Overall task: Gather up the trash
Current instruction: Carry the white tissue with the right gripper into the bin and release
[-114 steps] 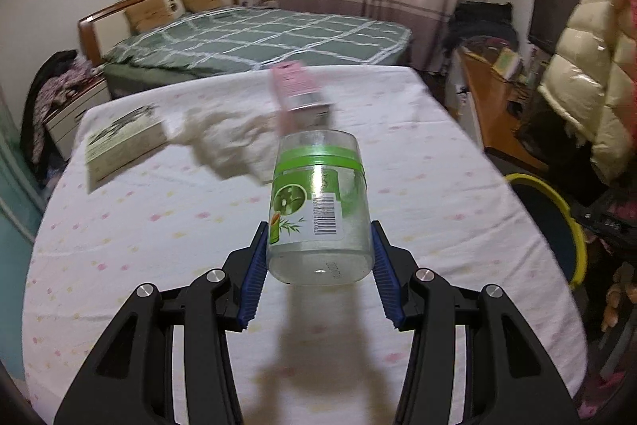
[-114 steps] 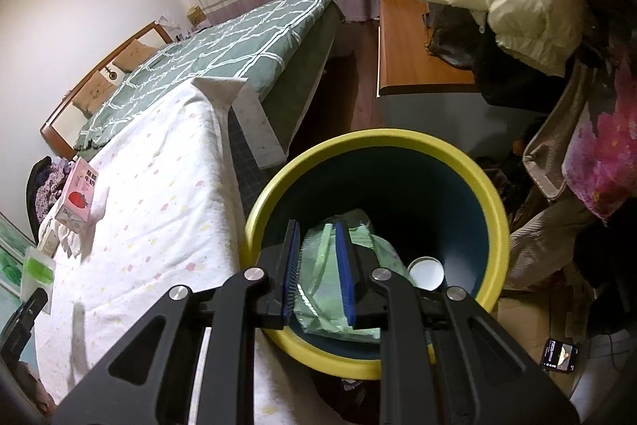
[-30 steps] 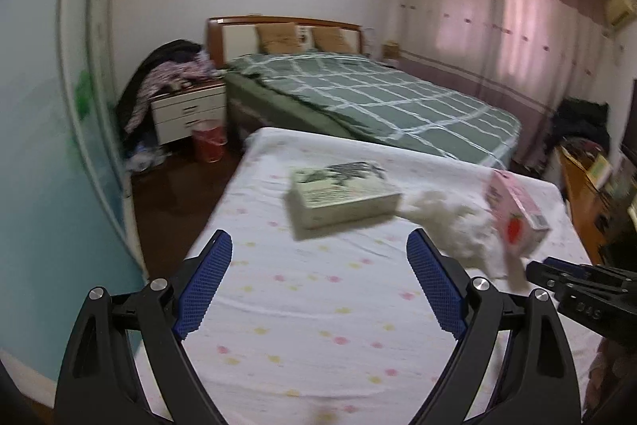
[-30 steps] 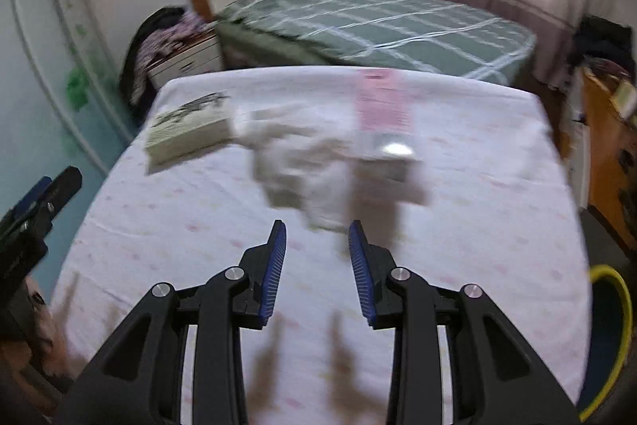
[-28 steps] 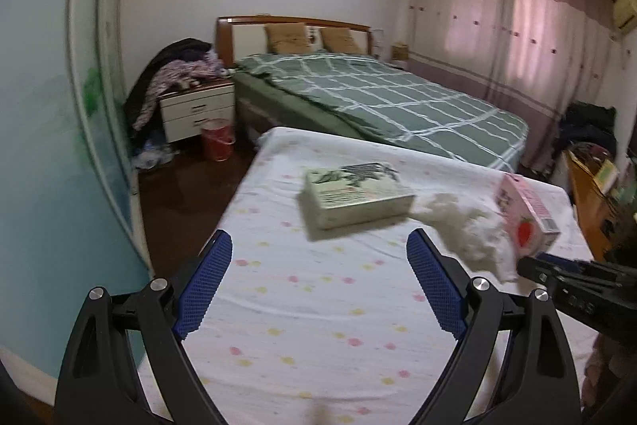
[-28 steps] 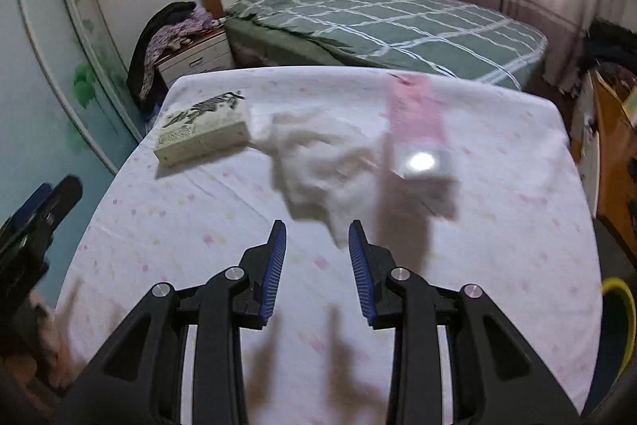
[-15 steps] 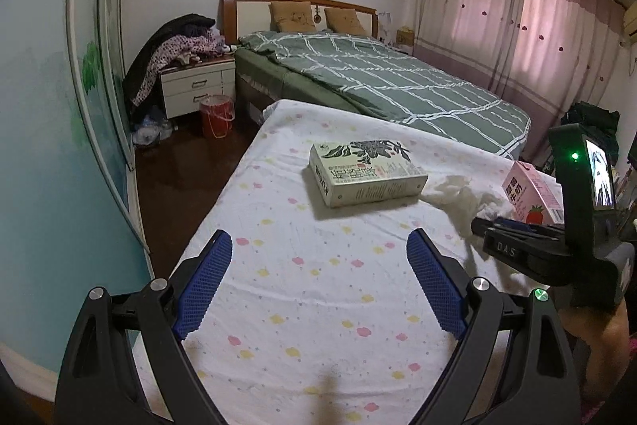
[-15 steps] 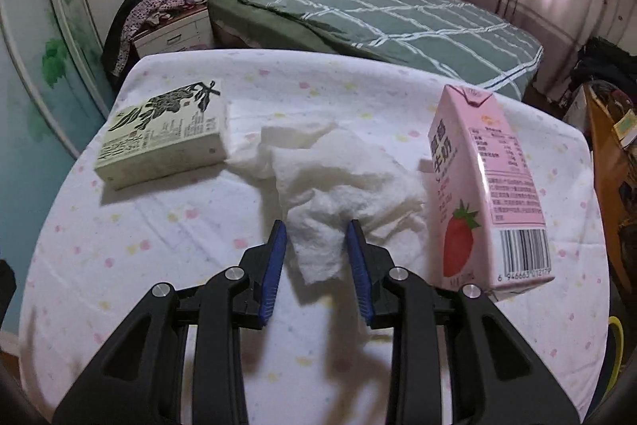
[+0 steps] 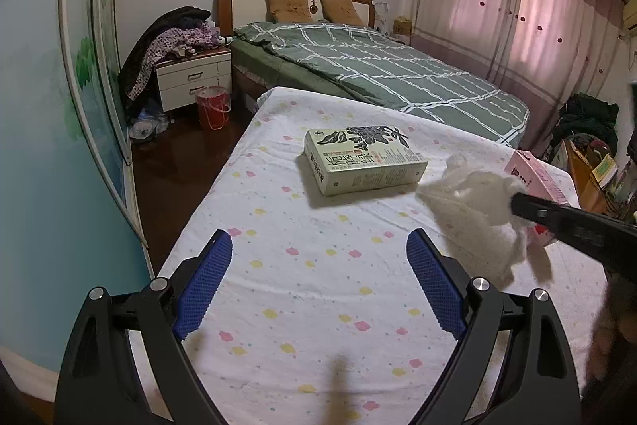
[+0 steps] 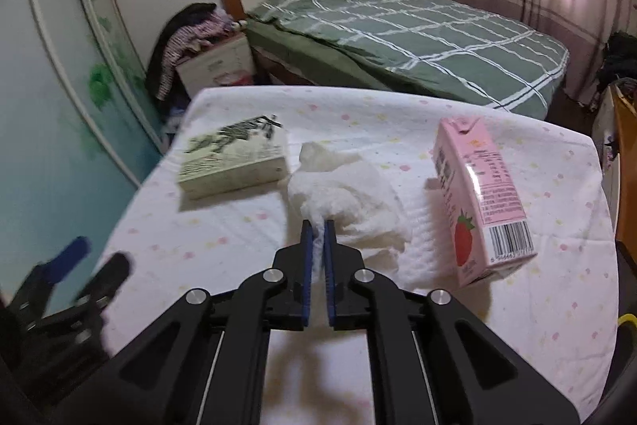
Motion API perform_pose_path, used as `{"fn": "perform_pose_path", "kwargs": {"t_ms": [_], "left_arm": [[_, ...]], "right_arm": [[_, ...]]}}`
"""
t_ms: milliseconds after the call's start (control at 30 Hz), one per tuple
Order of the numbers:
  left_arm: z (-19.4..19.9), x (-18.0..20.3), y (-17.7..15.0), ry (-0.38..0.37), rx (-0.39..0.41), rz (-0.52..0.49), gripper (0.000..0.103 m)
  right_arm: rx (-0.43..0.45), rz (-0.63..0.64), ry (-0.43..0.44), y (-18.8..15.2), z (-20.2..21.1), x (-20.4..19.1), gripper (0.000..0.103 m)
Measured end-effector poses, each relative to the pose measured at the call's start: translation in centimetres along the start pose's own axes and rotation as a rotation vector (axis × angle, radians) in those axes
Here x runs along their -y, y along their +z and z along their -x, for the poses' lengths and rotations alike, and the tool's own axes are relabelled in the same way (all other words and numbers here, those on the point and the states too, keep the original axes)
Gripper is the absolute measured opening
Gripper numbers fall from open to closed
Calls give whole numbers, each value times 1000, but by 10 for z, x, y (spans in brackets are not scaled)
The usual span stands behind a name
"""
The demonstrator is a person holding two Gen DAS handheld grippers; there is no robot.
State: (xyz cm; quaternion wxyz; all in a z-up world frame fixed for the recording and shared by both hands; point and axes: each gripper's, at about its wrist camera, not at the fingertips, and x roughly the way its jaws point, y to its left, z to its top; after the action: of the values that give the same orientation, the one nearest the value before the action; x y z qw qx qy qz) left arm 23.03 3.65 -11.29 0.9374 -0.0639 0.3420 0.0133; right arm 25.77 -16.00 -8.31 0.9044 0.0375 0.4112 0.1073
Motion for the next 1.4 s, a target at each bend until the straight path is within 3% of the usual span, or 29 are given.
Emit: {"fn": "perform_pose_path", "kwargs": {"t_ms": [133, 500, 933, 1133, 1400], "left_arm": [[1, 3, -1, -8, -2, -10, 88], [-1, 17, -5, -14, -9, -66, 88], [2, 42, -11, -46, -24, -144, 88], [15, 57, -9, -81, -22, -146, 88], [25, 87, -9, -101, -24, -184, 88]], "right_arm": [[27, -19, 5, -9, 27, 3, 5], [121, -178, -56, -51, 115, 64, 5], [199, -453, -293, -113, 174, 174, 6], [227, -585, -452, -152, 203, 227, 6], [247, -660, -571, -178, 219, 266, 7]]}}
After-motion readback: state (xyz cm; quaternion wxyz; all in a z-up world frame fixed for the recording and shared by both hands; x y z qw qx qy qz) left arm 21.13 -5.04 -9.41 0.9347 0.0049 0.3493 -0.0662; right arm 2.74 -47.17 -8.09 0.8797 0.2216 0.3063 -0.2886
